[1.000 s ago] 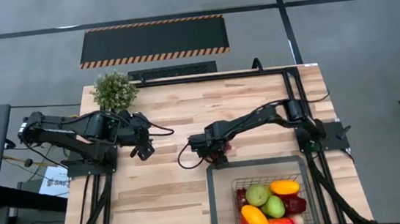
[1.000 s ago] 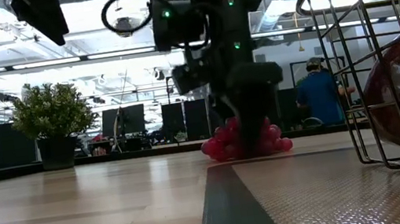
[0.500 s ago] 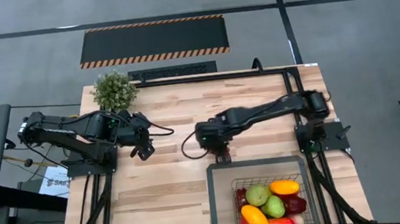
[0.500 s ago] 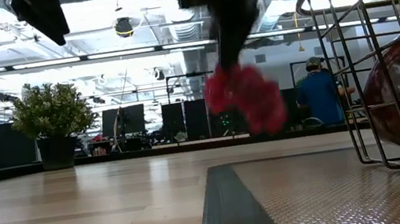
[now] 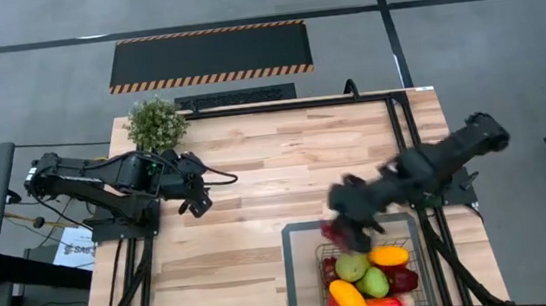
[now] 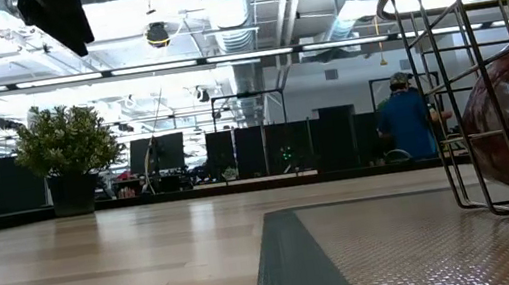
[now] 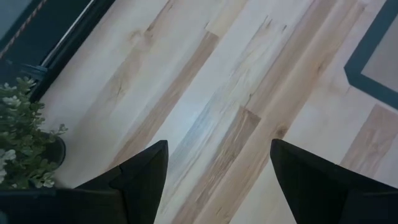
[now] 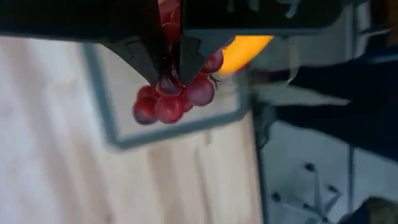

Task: Build produce basket
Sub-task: Put the red grapes into the wire basket

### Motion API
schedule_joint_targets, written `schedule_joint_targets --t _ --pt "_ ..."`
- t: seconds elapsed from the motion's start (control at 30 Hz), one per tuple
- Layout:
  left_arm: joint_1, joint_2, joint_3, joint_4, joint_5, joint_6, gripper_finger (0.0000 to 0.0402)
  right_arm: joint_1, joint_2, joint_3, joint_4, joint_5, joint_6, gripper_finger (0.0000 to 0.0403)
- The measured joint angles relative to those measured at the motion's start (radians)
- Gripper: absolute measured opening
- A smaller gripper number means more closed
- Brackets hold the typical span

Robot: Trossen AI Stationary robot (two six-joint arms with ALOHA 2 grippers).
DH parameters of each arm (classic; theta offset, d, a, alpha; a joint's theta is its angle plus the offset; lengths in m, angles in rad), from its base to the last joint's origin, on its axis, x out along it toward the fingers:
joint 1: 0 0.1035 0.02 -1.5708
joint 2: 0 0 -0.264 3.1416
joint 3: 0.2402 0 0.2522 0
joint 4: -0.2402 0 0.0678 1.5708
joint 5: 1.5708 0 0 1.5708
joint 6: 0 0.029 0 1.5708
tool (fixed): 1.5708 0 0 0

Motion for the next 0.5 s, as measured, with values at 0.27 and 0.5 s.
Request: schedule_joint_targets --t 0.27,0.5 --pt "0.0 0.0 0.0 0.038 -0.001 0.025 0.0271 0.276 0.008 0.001 -0.14 0.02 0.403 0.0045" --pt "0.0 0.0 0.0 0.05 -0.002 0.024 0.0271 0.434 0.102 0.0 -0.189 0.014 0.615 0.0045"
